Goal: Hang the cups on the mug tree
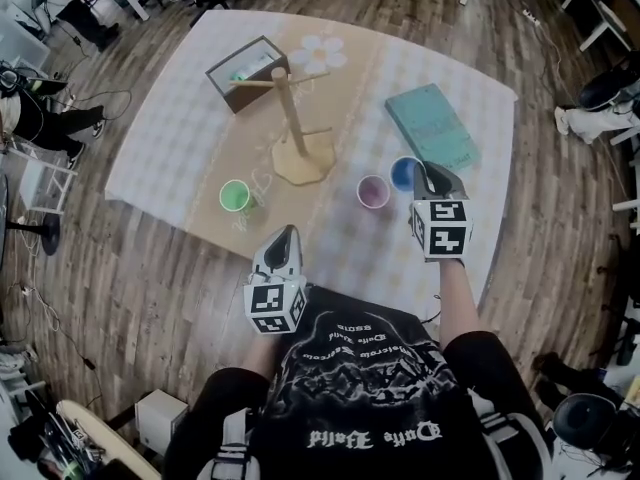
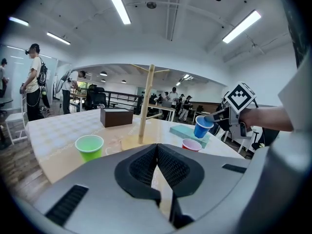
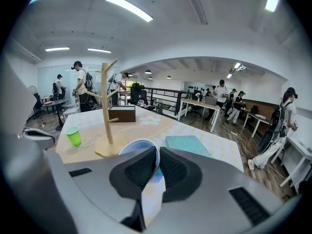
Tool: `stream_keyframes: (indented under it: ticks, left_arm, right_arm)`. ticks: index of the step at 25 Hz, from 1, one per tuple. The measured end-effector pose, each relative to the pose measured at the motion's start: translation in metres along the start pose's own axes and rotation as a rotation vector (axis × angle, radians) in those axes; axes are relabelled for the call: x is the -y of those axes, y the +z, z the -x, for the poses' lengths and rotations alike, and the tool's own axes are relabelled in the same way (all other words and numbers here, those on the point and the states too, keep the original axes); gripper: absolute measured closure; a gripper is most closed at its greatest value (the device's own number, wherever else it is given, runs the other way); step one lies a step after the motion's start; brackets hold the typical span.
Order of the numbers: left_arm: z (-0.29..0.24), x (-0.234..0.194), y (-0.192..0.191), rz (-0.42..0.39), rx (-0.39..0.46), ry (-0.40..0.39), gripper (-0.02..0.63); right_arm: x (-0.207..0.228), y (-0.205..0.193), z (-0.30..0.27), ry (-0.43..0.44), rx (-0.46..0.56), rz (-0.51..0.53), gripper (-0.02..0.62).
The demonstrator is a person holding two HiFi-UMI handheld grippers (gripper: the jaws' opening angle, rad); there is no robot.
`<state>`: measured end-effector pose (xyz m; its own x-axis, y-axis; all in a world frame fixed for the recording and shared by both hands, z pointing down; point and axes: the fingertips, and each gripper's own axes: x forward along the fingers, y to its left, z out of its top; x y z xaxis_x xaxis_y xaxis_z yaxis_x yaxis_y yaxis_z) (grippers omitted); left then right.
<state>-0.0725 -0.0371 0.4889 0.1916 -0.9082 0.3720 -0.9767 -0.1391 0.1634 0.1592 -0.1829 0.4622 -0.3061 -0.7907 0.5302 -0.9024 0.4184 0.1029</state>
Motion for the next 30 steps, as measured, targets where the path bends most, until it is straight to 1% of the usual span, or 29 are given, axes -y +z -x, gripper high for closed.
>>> stream_keyframes:
  ticks: [4,8,14,19,22,25,27,30]
  left_arm:
    - [-0.001,0.002,0.002,0.001,0.003,0.009,0.588]
    - [0.003,0.012,0.013,-0.030,0.019,0.004,0.588]
    - [0.007,0.015,0.023,0.006,0.046,0.033,0.588]
    - [0.008,0.011,0.022,0.024,0.040,0.059,0.588]
    - [0.004,0.005,0.022,0.017,0.037,0.052,0.588]
    - [-0.001,-0.002,0.025,0.007,0.035,0.029,0.588]
    - [-0.005,-0.011,0.028,0.018,0.034,0.014,0.588]
    - [-0.008,-0.028,0.033,0.006,0.028,-0.008,0.588]
  right_arm:
    - [-0.011,0.013,-0.010,-0.013,0.002,0.080,0.560]
    - [-0.025,0.026,-0.019,0.018,0.018,0.098,0.560]
    - [-0.037,0.041,-0.034,0.039,0.043,0.143,0.561]
    - [-0.045,0.052,-0.043,0.035,0.051,0.151,0.561]
    - [-0.051,0.052,-0.049,0.026,0.040,0.158,0.561]
    - [-0.055,0.055,-0.056,0.001,0.029,0.169,0.561]
    - [-0.058,0.060,-0.062,-0.019,0.021,0.171,0.560]
    - [-0.065,0.064,-0.070,-0.050,0.003,0.163,0.560]
